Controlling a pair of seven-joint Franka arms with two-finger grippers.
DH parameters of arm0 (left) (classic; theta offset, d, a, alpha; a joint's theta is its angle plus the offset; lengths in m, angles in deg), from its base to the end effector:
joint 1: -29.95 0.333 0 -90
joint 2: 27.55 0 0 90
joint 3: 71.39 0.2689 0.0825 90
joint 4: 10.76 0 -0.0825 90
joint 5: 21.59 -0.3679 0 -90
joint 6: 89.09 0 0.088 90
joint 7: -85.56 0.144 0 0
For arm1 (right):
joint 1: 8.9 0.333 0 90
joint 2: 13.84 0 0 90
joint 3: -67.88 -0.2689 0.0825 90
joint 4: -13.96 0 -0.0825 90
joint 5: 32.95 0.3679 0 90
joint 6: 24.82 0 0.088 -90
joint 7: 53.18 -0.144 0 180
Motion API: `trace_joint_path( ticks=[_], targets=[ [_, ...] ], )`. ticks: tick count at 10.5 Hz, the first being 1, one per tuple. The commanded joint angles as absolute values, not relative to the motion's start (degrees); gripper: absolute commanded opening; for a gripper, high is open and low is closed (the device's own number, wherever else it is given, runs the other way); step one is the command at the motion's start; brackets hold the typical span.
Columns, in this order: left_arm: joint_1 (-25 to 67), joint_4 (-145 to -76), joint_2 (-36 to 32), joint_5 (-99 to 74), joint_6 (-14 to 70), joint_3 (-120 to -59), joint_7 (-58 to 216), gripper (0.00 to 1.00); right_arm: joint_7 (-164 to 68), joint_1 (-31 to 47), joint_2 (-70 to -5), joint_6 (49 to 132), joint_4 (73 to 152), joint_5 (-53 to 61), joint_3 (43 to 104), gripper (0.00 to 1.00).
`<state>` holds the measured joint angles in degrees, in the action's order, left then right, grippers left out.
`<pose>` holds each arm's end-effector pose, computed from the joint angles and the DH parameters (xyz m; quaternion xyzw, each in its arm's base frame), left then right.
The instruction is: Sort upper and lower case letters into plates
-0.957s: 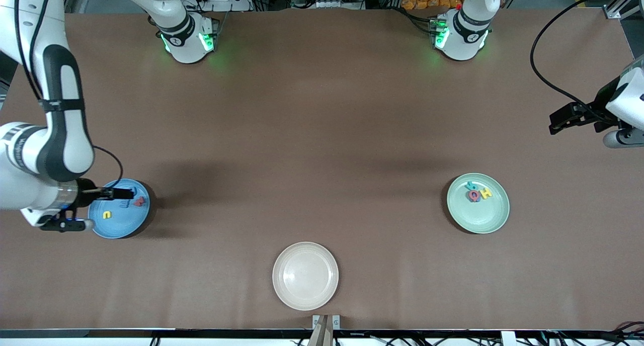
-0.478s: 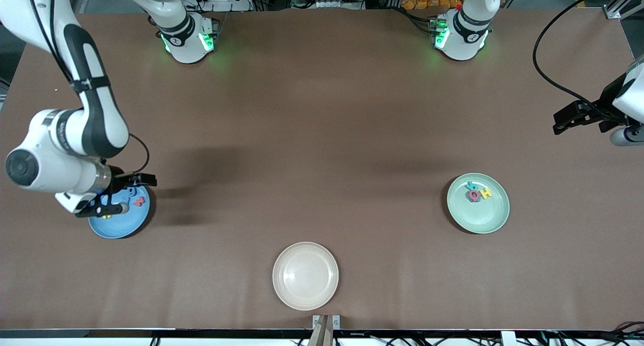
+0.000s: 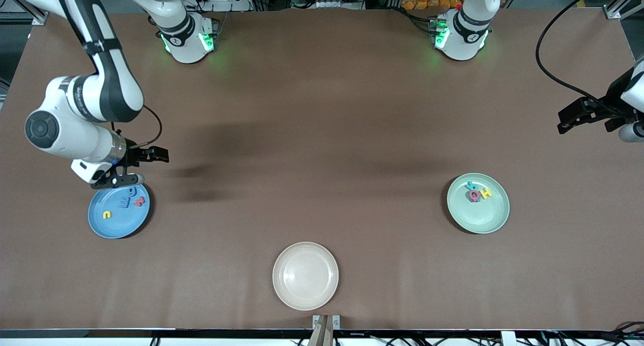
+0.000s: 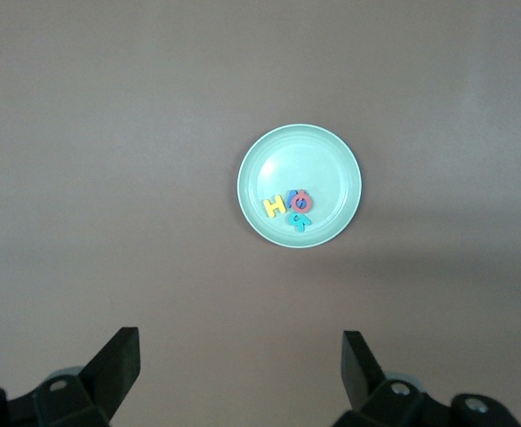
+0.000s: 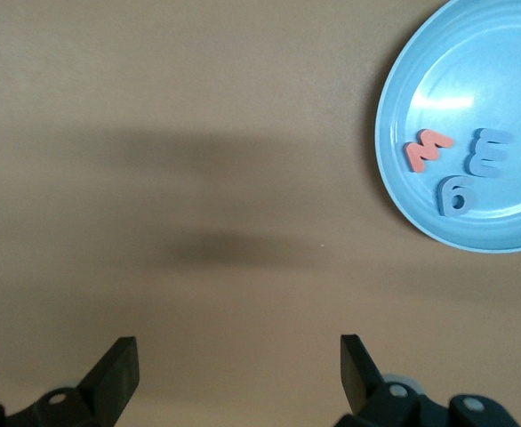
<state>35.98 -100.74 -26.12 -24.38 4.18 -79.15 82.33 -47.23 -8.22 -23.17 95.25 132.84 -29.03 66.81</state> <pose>0.5516 -0.0092 0.5324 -0.9995 -0.0121 -0.0173 0.0219 0.5315 0.0218 0.2674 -0.9959 -0.0478 0.0698 0.0324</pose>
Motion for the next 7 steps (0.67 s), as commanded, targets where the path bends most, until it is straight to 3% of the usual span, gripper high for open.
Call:
trace_joint_path(
  ticks=[1,3,5,7],
  targets=[
    [35.8,-98.8,-26.2,-24.0,2.3,-79.4,82.6,1.0,-52.5,-7.9,-16.7,94.8,134.6,-30.3,66.6,1.0],
    [35.5,-98.8,-26.2,-24.6,2.3,-79.7,82.6,1.0,-56.2,-8.3,-13.2,92.7,130.9,-30.3,66.7,1.0],
    [35.8,-98.9,-26.6,-22.0,2.2,-80.3,82.6,1.0,-56.7,-9.2,-13.8,83.0,120.6,-30.4,67.0,1.0],
    [35.9,-98.9,-27.3,-20.4,1.5,-81.0,81.4,1.0,-57.1,-9.9,-13.8,77.4,115.4,-30.4,67.0,1.0]
  ],
)
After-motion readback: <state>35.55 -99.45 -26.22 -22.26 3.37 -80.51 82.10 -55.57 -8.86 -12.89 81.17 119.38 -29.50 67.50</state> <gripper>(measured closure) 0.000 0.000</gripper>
